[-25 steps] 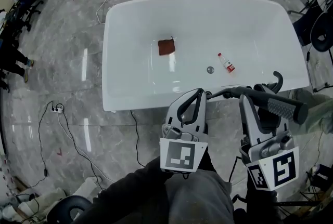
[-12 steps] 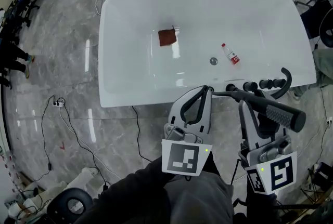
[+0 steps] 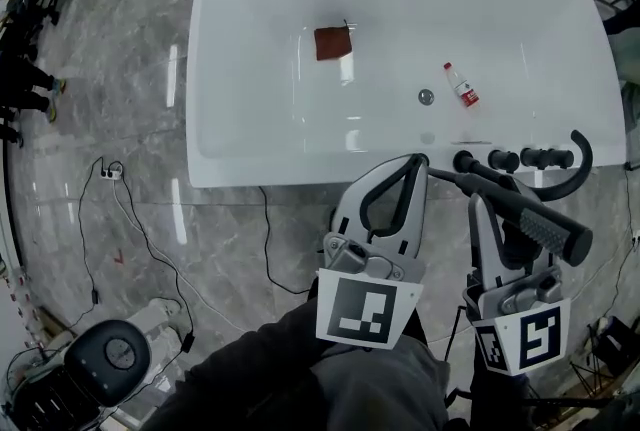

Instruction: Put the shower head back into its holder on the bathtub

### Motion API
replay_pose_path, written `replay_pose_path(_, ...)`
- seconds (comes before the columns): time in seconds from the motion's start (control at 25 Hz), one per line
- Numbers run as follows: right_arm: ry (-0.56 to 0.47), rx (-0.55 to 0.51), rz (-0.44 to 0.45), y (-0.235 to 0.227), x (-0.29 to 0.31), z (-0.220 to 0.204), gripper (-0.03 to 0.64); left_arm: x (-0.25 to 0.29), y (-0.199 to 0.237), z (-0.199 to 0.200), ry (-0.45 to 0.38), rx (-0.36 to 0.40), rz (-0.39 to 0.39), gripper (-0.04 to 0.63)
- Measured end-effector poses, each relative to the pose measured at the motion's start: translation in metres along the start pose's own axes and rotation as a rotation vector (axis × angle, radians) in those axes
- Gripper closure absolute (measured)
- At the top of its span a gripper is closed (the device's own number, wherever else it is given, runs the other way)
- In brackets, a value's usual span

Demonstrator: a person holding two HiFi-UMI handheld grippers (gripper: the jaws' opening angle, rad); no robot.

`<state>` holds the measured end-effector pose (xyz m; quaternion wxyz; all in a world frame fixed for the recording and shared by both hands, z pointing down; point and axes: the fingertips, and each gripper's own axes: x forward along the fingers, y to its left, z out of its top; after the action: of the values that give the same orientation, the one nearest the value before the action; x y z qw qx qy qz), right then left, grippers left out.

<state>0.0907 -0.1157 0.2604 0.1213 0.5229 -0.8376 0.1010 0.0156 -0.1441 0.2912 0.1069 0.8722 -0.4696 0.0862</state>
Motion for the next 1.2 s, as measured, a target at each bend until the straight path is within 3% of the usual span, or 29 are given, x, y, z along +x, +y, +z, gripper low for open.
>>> replay_pose_path(0.92, 0.050, 0.052, -0.031, -0.022, 0.046, -0.092, 0.477, 0.038, 0.014, -0.065, 0.058, -0.057, -0.010, 0.592)
replay_pose_path(1.2, 0.076, 0.018, -0.034, -0.020, 0.054, -0.118, 0.477, 0.045, 0.013, -0.084, 0.071, -0.065, -0.018, 0.592)
